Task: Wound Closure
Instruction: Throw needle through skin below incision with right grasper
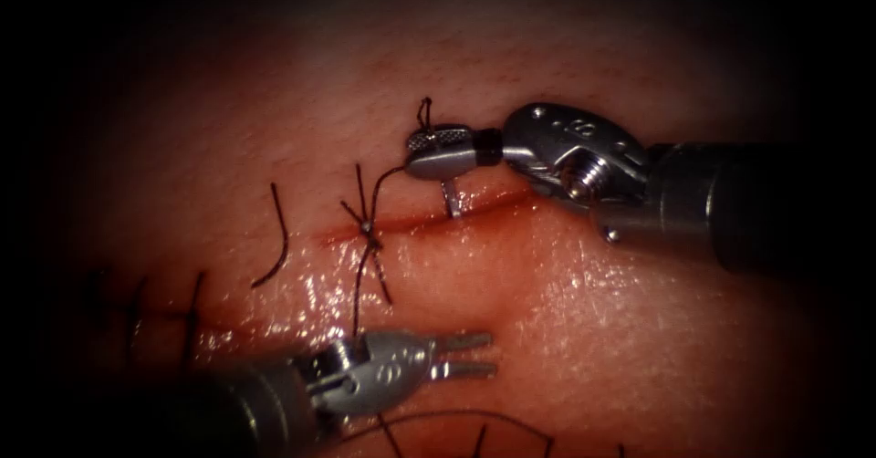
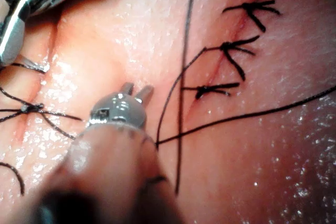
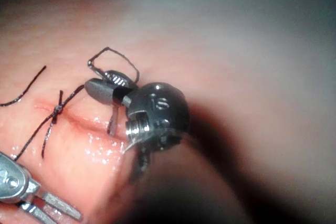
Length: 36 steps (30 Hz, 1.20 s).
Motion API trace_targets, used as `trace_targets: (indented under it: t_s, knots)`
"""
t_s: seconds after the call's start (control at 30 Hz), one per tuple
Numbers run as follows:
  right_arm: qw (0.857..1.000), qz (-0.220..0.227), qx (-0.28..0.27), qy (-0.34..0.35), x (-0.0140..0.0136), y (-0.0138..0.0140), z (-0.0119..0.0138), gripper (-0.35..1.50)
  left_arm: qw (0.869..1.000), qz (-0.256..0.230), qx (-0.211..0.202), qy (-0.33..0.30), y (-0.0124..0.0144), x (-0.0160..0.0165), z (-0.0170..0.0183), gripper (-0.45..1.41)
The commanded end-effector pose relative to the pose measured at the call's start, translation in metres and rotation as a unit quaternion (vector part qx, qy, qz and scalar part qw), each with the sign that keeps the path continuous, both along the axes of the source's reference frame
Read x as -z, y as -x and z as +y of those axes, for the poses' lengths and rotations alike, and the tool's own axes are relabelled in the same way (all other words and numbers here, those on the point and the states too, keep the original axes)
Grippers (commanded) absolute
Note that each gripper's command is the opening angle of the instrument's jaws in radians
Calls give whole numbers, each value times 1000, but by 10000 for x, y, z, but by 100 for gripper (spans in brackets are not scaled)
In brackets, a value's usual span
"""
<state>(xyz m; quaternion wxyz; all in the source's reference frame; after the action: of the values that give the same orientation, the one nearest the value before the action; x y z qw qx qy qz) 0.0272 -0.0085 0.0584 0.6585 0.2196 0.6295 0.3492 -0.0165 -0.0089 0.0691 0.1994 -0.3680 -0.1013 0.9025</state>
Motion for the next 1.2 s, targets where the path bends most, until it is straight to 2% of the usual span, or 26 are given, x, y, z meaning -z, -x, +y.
trace_targets:
  t_s: [0.03,0.2,0.43,0.97,1.1,1.2]
  knots:
    - [1000,4,-6,17,-7,-7,0,-35,1000,0,0,1,4,-3,1,2]
    - [999,9,-14,32,-4,-7,1,-35,1000,0,-1,1,3,0,-2,4]
    - [998,6,-31,56,7,1,18,-35,1000,-1,-3,1,-1,1,-4,4]
    - [997,2,-50,63,11,3,35,-35,1000,0,-4,1,0,2,-6,4]
    - [999,0,-38,11,9,1,29,-35,1000,0,-4,1,0,2,-6,4]
    - [998,-5,-28,-64,5,-3,17,-35,1000,0,-4,1,0,2,-6,4]
